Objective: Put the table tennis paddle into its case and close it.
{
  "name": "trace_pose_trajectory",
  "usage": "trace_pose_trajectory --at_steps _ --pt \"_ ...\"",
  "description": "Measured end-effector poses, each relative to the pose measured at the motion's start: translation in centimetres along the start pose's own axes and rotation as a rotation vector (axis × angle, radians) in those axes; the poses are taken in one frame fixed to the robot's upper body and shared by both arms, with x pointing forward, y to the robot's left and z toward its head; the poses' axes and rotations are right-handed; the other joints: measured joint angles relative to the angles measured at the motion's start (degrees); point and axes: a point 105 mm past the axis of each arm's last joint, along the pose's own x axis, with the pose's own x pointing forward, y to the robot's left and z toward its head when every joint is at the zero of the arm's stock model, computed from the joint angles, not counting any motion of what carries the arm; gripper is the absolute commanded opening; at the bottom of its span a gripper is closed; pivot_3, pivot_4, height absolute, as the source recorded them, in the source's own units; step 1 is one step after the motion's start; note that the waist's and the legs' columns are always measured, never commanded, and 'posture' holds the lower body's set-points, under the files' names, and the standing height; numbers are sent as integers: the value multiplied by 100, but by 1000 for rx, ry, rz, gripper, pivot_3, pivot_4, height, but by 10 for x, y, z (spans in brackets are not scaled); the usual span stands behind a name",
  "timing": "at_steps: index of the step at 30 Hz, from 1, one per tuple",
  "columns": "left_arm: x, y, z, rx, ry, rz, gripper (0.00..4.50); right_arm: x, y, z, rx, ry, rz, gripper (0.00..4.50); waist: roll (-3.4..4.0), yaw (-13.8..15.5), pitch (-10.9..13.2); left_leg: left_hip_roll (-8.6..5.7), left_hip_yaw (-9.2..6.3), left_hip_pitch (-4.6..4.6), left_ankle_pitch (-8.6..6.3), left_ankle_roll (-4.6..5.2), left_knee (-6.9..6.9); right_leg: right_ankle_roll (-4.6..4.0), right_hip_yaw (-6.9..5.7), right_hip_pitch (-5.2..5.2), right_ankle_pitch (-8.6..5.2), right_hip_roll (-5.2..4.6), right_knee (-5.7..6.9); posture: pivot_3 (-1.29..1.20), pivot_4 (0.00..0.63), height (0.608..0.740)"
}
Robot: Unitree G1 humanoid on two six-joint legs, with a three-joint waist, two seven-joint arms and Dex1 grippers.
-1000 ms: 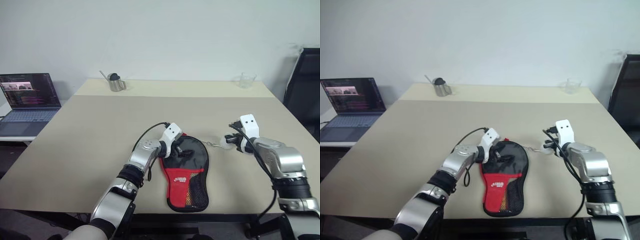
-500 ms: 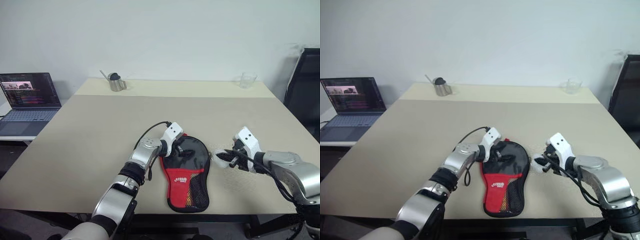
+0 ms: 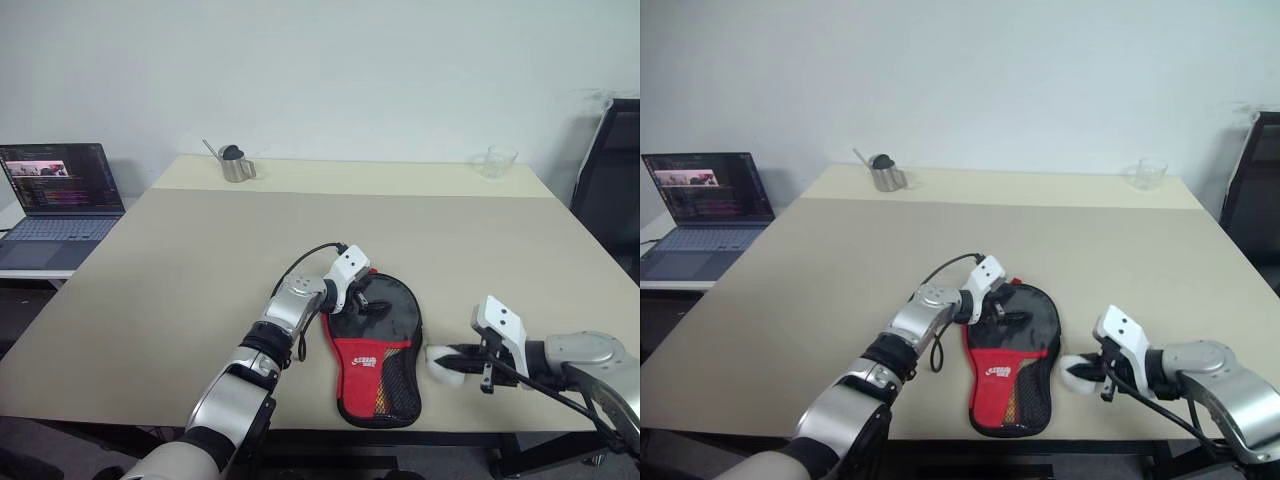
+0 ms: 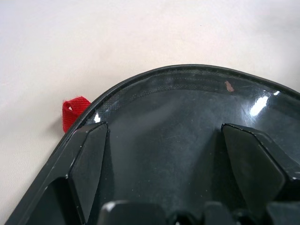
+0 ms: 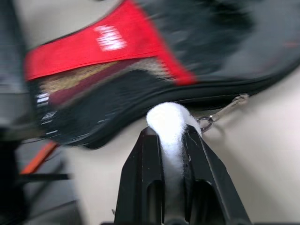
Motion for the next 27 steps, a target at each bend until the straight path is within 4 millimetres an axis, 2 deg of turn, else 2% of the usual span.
trace_pose_trajectory --at_steps 3,10,17,24,27 --pt "0 0 -1 3 4 1 4258 -3 20 -4 4 -10 106 79 0 10 0 -3 -23 2 -9 -15 1 -2 -18 11 -2 -1 -3 0 150 740" --pt "1 -1 -1 14 14 -5 4258 -9 48 -8 22 -33 241 79 -2 20 1 -6 -71 7 -22 -36 0 -18 -93 33 -12 -21 -12 0 150 740" --pt "1 -3 0 25 20 -25 4258 -2 82 -25 70 -26 359 78 -2 51 1 -6 -78 7 -19 -31 0 -16 -101 40 -32 -24 -9 0 150 740" --pt "2 -2 1 36 34 -27 4258 -1 93 -36 65 -32 386 75 -6 58 2 -9 -79 7 -28 -47 0 -15 -108 39 -33 -27 -10 0 150 740" --pt "2 -1 1 36 38 -24 4258 0 88 -38 69 -50 379 74 -8 58 2 -8 -79 8 -29 -48 3 -15 -110 39 -33 -28 -9 0 150 740"
